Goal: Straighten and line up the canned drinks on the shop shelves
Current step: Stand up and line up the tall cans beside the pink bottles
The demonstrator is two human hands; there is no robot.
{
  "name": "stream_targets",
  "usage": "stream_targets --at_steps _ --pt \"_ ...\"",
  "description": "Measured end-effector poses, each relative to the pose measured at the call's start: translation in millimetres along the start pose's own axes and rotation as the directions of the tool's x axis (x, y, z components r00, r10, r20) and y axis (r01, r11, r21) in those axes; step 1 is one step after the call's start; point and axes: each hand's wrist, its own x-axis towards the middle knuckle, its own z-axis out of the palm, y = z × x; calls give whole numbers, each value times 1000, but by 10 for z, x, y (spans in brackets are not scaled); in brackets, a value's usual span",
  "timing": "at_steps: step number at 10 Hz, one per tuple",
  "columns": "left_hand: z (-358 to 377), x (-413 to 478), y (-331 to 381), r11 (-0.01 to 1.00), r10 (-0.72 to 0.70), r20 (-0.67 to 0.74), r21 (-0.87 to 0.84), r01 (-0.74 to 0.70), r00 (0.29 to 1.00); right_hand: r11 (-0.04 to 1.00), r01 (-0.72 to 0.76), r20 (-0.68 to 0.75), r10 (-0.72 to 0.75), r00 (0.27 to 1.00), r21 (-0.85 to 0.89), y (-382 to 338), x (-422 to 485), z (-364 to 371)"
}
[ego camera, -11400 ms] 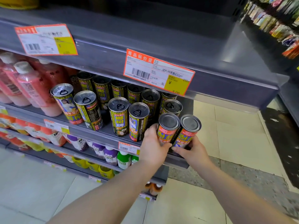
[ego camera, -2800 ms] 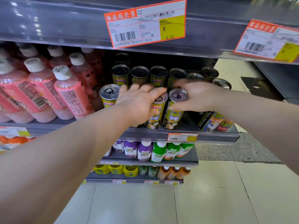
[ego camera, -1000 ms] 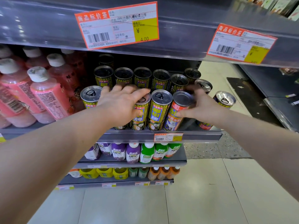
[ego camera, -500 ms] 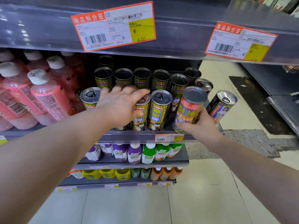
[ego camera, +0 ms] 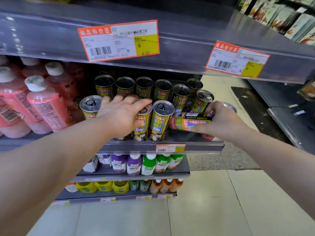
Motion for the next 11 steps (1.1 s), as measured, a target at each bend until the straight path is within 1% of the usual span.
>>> stream_targets --at_steps 1,2,4,5,6,8,9,10,11 --pt "3 6 0 1000 2 0 1 -2 1000 991 132 -9 -132 991 -32 -72 47 27" --pt "2 4 -3 1000 1 1 0 -1 1000 960 279 45 -277 960 -25 -102 117 166" --pt "8 5 -6 1000 6 -6 -8 -7 1000 944 329 229 -316 921 -20 -206 265 130" --pt "5 8 -7 1000 7 -10 -5 -7 1000 948 315 211 -319 924 54 -182 290 116" --pt "8 10 -7 1000 8 -10 -7 -8 1000 947 311 165 -321 933 85 -155 349 141" --pt "10 13 -7 1000 9 -11 -3 -9 1000 948 313 54 -316 947 48 -141 372 192" --pt "6 11 -5 1000 9 -9 -3 -9 1000 942 303 9 -307 952 147 -115 345 224" --pt "14 17 -6 1000 11 -9 1 -11 1000 948 320 1 -320 948 -2 -110 344 221" --pt "21 22 -12 1000 9 -13 -1 -9 1000 933 289 12 -293 956 -213 -163 337 188"
